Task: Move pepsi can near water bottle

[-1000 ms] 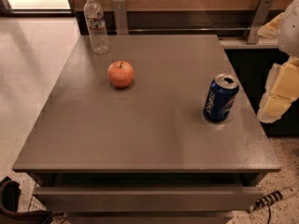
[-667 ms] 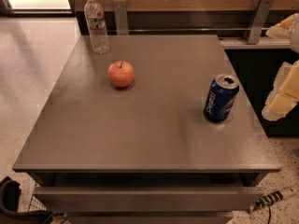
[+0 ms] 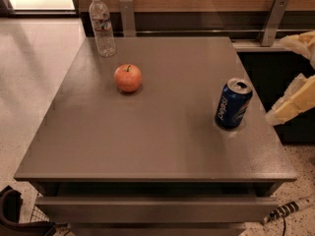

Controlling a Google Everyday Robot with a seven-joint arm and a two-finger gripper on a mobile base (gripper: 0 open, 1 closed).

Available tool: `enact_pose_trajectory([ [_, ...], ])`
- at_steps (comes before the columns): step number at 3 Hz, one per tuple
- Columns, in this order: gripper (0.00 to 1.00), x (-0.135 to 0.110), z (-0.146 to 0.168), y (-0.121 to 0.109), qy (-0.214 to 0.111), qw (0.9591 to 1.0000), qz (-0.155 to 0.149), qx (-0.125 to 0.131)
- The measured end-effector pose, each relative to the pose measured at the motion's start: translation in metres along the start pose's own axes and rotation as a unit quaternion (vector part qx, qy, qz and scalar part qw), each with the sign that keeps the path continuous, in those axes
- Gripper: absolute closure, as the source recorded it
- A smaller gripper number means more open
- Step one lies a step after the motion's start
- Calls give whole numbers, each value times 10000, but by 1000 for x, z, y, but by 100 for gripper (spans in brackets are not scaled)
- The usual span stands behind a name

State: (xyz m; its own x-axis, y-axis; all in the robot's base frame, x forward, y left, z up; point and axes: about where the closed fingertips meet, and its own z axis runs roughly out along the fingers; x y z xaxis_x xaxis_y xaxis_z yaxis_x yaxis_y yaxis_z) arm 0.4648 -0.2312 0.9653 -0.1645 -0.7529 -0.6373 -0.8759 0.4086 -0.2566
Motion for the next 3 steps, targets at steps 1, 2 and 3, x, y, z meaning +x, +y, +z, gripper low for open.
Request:
enact_pose_trajectory([
  [1,0,5,9,4,-675,9976,-119,73],
  [2,0,8,12,7,-939,9952,-188,187],
  [3,0,8,12,8,-970,9949,-202,208],
])
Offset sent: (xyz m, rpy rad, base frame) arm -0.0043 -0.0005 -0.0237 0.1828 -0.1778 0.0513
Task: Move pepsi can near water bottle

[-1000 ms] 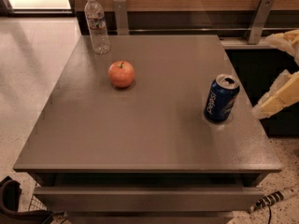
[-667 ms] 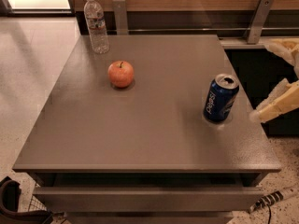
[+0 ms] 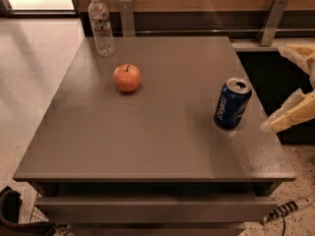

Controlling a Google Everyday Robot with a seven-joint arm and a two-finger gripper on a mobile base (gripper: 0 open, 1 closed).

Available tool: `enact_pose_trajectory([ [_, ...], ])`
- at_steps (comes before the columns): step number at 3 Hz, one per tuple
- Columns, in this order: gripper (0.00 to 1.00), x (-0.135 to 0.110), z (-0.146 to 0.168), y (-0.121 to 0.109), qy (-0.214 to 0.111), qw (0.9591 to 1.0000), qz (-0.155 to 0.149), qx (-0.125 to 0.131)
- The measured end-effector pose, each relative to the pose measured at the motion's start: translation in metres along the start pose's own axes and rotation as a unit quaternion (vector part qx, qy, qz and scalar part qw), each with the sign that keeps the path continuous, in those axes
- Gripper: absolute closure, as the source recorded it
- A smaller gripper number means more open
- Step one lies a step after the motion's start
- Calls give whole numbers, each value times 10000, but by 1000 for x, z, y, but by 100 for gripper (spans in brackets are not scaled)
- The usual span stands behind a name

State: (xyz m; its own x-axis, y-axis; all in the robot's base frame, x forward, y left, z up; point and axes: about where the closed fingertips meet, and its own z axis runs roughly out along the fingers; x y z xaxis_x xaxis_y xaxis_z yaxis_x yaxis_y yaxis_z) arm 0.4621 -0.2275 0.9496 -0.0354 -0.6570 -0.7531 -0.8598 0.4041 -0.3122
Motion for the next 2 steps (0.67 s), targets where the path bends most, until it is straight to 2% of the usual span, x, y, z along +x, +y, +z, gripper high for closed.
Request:
enact_pose_trajectory([
  [1,0,5,6,2,-77,9998,164,-46],
  [2,0,13,15,3,-306,9986,411,-112],
])
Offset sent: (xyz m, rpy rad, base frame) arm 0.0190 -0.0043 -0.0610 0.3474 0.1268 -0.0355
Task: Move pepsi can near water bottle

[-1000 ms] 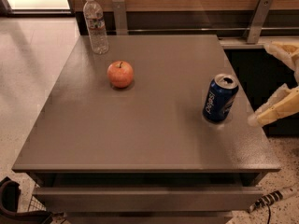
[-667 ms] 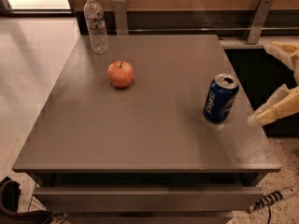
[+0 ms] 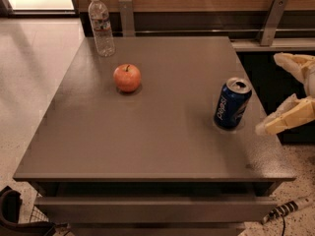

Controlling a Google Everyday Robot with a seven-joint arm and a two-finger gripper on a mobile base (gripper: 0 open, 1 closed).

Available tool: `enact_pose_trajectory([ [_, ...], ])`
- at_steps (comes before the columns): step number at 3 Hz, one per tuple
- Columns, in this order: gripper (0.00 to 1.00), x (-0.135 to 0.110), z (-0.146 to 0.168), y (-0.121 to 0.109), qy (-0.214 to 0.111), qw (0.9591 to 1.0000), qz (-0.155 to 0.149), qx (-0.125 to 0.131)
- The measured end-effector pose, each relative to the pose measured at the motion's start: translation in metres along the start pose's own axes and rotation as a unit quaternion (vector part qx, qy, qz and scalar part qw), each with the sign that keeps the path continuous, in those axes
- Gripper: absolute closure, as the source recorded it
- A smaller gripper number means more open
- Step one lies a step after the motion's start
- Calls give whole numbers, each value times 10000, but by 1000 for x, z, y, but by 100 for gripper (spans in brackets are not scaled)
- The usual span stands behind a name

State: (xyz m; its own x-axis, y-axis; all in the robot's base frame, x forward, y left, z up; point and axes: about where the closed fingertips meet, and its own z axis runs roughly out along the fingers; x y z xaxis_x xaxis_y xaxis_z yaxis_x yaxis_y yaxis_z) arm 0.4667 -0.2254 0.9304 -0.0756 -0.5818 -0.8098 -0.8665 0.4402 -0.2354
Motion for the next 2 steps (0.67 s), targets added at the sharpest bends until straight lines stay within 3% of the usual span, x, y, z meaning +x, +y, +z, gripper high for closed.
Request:
enact_pose_trajectory([
  [1,0,19,26,1,-689,9960,565,-89],
  [2,0,27,37,0,-1018,9916,782,-130],
])
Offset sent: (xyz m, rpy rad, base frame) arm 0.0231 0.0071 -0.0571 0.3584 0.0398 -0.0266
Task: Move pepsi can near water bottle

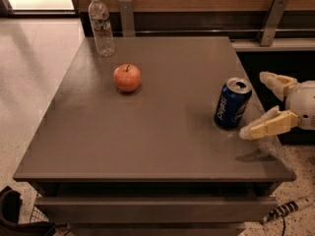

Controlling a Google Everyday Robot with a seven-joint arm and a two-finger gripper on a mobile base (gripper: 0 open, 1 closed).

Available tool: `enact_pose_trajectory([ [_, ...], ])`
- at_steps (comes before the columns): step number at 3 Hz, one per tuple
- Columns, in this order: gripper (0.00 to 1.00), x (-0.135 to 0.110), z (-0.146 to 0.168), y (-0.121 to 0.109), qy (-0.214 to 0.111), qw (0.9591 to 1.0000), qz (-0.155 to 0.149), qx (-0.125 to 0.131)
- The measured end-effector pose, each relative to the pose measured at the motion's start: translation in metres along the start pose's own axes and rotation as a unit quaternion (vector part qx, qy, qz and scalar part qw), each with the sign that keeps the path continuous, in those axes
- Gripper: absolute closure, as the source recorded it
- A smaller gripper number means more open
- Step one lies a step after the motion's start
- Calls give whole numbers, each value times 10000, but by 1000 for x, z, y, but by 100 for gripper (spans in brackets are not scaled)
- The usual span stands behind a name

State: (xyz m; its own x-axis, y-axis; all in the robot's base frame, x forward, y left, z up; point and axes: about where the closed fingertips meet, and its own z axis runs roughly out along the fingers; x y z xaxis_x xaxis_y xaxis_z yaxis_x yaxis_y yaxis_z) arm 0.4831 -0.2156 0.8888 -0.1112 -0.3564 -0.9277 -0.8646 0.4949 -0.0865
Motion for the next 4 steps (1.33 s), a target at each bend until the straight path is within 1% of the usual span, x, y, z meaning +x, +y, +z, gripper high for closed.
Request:
enact_pose_trajectory([
  [1,0,2,12,5,-280,9994,-29,-180],
  [2,0,3,25,11,-444,9981,-104,-420],
  [3,16,2,33,15,-603,9964,-179,-571],
  [4,39,-2,37,16,-714,9948,-240,-678],
])
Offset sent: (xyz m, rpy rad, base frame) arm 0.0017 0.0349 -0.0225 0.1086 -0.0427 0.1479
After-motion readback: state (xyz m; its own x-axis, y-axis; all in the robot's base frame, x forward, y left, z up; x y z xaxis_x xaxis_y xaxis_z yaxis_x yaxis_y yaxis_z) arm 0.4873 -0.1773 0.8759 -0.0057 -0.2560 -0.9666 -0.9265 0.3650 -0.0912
